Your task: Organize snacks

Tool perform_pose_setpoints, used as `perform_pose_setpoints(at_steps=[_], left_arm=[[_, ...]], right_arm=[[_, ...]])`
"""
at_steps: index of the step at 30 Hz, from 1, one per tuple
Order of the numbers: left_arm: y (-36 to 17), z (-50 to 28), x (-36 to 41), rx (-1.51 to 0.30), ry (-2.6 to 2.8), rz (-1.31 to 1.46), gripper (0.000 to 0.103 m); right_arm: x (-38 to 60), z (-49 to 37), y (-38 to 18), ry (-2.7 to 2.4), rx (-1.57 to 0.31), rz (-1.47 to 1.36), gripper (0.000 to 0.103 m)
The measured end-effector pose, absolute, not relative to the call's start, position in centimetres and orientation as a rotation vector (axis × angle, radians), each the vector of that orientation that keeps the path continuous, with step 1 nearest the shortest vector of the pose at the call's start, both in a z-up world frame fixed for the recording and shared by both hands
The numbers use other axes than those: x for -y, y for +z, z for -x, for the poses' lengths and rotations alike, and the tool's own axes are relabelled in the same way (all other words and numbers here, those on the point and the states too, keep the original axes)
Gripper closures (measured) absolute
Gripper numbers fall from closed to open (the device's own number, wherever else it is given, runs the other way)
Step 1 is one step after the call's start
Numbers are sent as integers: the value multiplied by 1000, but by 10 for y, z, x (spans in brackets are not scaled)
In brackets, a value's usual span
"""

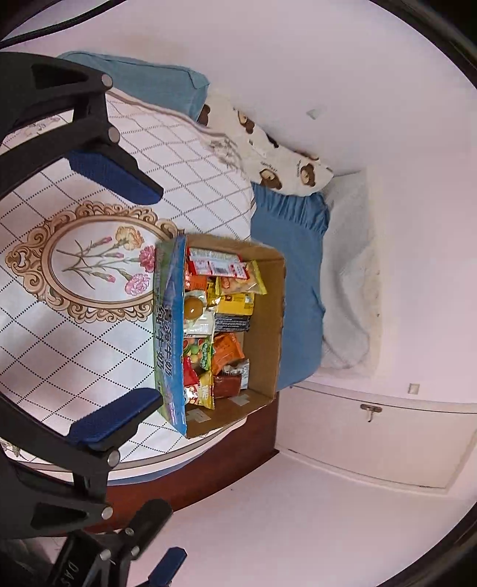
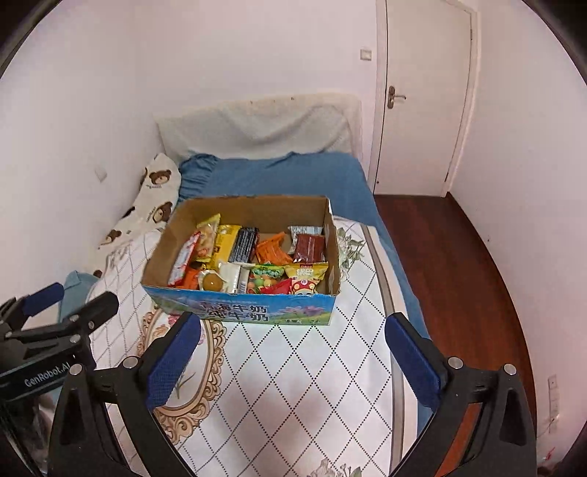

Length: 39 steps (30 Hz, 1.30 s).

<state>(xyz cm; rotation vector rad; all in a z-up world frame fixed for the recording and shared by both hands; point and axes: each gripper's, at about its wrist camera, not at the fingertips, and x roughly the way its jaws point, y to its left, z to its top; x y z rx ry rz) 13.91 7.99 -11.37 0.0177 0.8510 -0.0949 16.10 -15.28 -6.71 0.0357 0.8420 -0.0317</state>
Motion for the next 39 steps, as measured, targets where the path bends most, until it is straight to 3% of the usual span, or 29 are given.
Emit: perform_pose_setpoints(at_steps=[18,39], left_arm=[[-74,-77,-91,-750,-82,-17,0],[-139,-171,-73,-812,-29,-49,0]], right_arm=[[140,-95,-21,-22,-728,1,0],[171,-175,-78,-91,-720,-45,0]])
